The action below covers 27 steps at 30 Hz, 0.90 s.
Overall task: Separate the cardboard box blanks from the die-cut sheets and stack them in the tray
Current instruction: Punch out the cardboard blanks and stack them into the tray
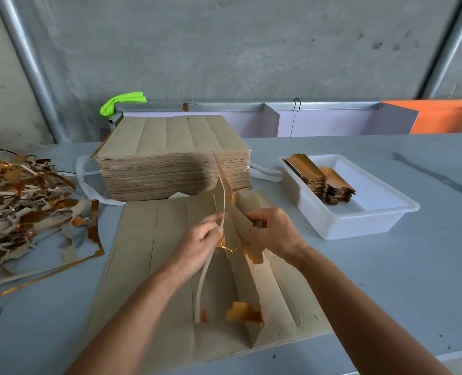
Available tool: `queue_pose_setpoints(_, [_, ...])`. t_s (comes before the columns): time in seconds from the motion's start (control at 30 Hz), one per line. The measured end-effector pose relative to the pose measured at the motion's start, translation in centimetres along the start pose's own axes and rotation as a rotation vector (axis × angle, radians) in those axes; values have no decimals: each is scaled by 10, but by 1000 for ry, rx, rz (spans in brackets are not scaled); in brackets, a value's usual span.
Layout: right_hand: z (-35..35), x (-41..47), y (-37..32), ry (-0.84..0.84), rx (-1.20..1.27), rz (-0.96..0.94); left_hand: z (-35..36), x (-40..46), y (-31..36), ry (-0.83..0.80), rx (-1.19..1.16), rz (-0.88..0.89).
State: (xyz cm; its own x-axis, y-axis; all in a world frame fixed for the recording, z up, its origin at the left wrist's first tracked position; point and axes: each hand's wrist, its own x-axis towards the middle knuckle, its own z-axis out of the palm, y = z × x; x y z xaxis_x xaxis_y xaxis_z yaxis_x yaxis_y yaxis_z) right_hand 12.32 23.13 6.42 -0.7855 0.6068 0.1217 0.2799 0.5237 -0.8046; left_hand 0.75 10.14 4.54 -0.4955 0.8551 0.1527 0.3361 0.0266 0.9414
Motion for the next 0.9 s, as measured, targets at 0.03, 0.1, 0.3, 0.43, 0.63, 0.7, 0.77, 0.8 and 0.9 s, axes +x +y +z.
queue_pose_setpoints(0.03, [1, 2, 0, 33, -14, 21, -1, 0, 0, -37, 40, 14])
queue_pose_setpoints(0.1, [6, 6, -2, 103, -60, 61, 1, 2, 1, -102, 140, 49])
queue_pose_setpoints(0.3, [13, 24, -14, 183, -278, 92, 11, 4, 0, -142, 216, 79])
queue_pose_setpoints(0.43, [16, 30, -15, 133, -284, 74, 9, 3, -4, -171, 209, 28])
queue_pose_setpoints(0.63, [23, 35, -6, 213, -347, 77, 3, -1, -10, -29, 275, -37])
queue_pose_setpoints(0.7, [30, 32, -5, 242, -371, 33, 1, 3, -7, 172, 153, -137])
queue_pose_setpoints(0.77, [41, 27, -7, 249, -376, -36, 0, 9, 1, 307, -29, -224])
queue_pose_setpoints(0.8, [46, 23, -10, 244, -376, -72, 0, 14, 3, 356, -15, -232])
queue_pose_setpoints(0.9, [61, 16, -18, 204, -382, -160, -2, 26, 5, 402, 113, -214])
